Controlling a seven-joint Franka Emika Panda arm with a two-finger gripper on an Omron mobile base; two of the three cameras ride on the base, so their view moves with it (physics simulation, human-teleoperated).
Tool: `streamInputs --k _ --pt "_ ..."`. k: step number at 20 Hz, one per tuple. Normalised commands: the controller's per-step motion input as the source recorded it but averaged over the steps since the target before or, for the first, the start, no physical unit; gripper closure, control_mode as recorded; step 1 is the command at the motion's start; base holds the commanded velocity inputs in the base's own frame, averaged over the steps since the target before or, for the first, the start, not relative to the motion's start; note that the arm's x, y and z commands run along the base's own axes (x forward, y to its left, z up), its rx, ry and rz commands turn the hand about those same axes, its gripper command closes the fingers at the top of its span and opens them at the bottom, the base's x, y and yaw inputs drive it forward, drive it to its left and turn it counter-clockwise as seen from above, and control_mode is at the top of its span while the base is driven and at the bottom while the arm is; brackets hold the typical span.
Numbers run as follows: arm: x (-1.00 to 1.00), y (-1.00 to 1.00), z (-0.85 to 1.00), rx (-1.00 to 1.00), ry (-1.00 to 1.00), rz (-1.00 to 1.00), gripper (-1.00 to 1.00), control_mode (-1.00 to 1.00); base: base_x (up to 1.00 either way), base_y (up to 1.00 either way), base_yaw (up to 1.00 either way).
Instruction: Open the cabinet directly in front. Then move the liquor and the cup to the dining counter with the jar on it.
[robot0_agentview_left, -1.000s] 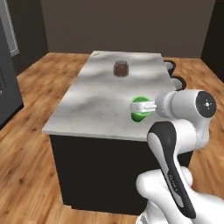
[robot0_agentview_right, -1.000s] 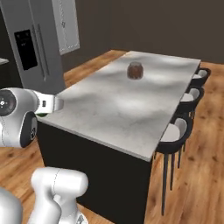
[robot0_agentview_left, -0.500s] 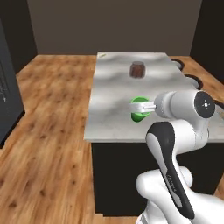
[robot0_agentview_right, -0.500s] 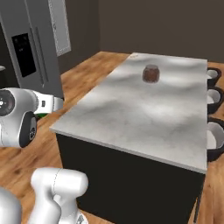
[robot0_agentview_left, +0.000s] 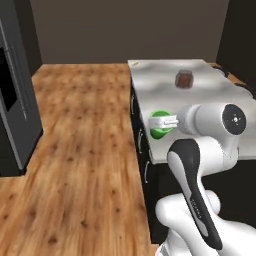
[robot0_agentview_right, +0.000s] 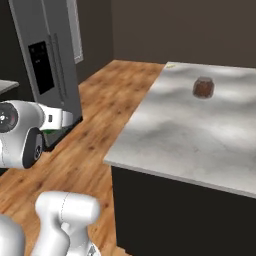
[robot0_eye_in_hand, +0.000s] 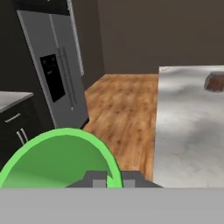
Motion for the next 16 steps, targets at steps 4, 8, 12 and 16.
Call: streamInputs --k 4,8,12,16 --pt "0.00 0.00 0.00 0.00 0.00 0.00 1.00 1.00 0.35 1.00 -0.15" --pt "0.00 0.00 0.00 0.00 0.00 0.00 1.00 1.00 0.42 1.00 -0.19" --pt "0.00 0.00 0.00 0.00 0.00 0.00 1.00 1.00 0.72 1.00 -0.19" --pt "0.00 0.00 0.00 0.00 0.00 0.00 1.00 1.00 1.00 0.81 -0.27"
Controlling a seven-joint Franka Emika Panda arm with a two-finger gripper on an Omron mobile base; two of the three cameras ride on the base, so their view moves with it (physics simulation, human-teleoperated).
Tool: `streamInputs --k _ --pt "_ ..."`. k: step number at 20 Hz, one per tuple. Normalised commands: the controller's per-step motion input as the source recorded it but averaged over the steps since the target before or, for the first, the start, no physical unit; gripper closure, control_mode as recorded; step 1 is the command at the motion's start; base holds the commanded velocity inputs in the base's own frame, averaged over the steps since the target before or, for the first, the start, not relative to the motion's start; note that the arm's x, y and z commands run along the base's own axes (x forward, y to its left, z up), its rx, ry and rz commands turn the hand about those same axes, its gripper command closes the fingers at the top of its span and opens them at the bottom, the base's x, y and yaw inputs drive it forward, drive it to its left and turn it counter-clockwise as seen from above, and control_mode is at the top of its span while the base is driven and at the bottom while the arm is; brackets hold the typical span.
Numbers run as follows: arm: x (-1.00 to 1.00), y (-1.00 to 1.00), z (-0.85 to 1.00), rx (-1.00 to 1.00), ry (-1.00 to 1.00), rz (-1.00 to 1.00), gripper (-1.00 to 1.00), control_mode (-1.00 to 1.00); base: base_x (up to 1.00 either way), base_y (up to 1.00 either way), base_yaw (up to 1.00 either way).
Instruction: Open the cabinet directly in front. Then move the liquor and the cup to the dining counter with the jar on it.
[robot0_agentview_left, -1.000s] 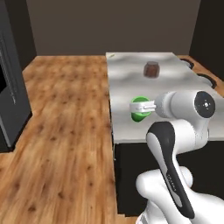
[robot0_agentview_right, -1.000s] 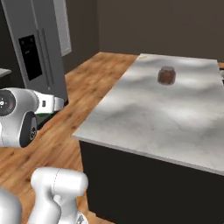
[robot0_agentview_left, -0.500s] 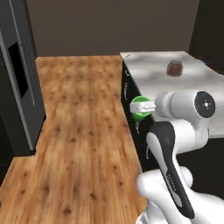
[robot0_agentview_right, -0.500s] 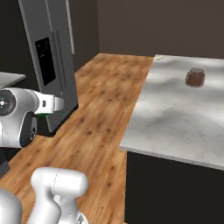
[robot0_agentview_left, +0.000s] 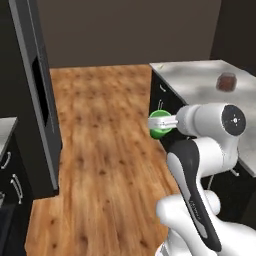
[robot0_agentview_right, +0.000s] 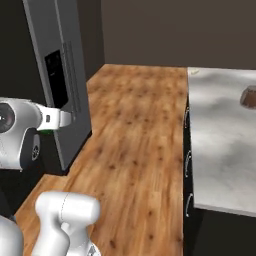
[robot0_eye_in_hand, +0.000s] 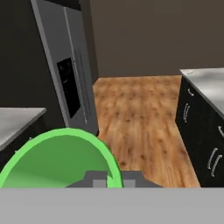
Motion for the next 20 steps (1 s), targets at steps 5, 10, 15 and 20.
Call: streamInputs --k 5,10,15,20 --pt "0.00 0.00 0.00 0.00 0.00 0.00 1.00 1.00 1.00 0.32 -0.27" --pt "0.00 0.00 0.00 0.00 0.00 0.00 1.00 1.00 1.00 0.02 -0.08" --pt "0.00 0.00 0.00 0.00 0.00 0.00 1.00 1.00 1.00 0.16 -0.03" --pt "0.00 0.00 0.00 0.00 0.00 0.00 1.00 1.00 1.00 0.18 -0.02"
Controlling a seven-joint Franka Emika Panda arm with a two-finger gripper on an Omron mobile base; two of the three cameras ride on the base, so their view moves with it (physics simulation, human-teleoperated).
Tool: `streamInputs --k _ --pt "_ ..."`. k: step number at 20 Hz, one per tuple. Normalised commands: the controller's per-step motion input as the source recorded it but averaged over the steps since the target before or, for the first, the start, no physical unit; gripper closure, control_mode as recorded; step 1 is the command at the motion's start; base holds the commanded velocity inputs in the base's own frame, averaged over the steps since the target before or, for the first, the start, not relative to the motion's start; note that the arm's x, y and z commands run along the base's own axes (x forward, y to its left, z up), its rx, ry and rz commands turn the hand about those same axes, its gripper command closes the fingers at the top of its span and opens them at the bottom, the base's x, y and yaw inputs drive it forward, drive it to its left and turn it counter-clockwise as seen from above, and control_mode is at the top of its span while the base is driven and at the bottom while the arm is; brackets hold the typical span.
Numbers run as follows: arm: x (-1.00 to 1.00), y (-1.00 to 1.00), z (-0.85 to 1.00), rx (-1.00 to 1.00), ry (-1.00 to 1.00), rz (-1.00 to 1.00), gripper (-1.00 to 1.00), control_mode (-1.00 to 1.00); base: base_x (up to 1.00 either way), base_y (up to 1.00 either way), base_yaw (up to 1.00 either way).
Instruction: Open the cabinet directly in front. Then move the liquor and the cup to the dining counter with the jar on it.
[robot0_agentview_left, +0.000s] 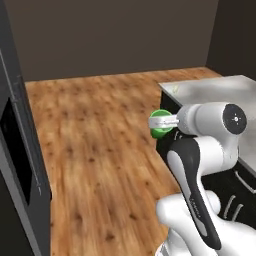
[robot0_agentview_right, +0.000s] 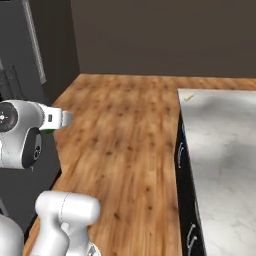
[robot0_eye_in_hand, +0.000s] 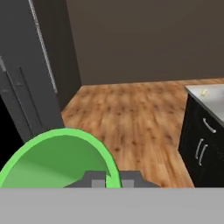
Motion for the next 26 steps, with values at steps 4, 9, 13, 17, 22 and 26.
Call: streamInputs --k 4,9,13,17,22,26 --pt "0.00 0.00 0.00 0.00 0.00 0.00 1.00 1.00 1.00 0.19 -0.18" --pt "0.00 0.00 0.00 0.00 0.00 0.00 1.00 1.00 0.47 0.29 -0.82" --pt "0.00 0.00 0.00 0.00 0.00 0.00 1.00 1.00 0.00 0.09 -1.00" --pt "0.00 0.00 0.00 0.00 0.00 0.00 1.00 1.00 0.00 0.06 -1.00" --pt "0.00 0.00 0.00 0.00 0.00 0.00 1.00 1.00 0.00 0.06 -1.00" --pt "0.00 0.00 0.00 0.00 0.00 0.00 1.00 1.00 0.00 0.03 -1.00"
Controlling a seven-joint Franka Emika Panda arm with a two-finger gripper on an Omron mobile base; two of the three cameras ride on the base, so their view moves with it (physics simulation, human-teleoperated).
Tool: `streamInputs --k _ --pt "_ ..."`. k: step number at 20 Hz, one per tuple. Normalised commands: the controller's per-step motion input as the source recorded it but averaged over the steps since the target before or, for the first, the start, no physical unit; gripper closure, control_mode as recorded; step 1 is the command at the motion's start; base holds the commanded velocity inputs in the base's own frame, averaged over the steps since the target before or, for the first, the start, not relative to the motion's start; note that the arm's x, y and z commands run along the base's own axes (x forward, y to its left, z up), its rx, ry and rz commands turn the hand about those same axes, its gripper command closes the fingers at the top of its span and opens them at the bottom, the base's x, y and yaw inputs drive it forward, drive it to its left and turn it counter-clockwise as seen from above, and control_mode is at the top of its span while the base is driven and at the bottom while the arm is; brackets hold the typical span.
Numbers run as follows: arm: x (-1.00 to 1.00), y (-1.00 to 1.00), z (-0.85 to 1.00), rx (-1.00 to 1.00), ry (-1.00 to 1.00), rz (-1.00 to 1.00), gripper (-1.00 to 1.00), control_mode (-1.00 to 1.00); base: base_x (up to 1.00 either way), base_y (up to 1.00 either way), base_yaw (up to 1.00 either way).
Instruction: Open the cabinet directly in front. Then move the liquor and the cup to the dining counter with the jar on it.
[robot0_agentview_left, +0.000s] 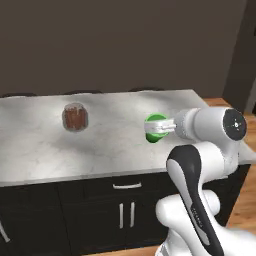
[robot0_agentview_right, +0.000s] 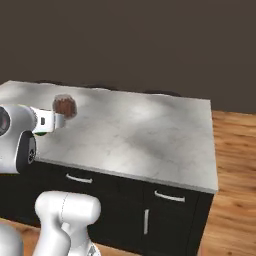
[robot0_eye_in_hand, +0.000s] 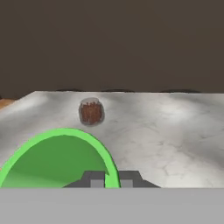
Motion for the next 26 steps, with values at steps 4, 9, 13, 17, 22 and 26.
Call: streamInputs --k 4,9,13,17,22,26 --pt "0.00 0.00 0.00 0.00 0.00 0.00 1.00 1.00 0.07 -0.02 -0.92" --pt "0.00 0.00 0.00 0.00 0.00 0.00 1.00 1.00 0.09 0.12 -0.16" --pt "0.00 0.00 0.00 0.00 0.00 0.00 1.00 1.00 0.04 0.99 -0.06" --pt "0.00 0.00 0.00 0.00 0.00 0.00 1.00 1.00 0.31 1.00 0.00" --pt "0.00 0.00 0.00 0.00 0.00 0.00 1.00 1.00 0.28 0.29 0.03" --pt "0.00 0.00 0.00 0.00 0.00 0.00 1.00 1.00 0.08 -0.07 0.26"
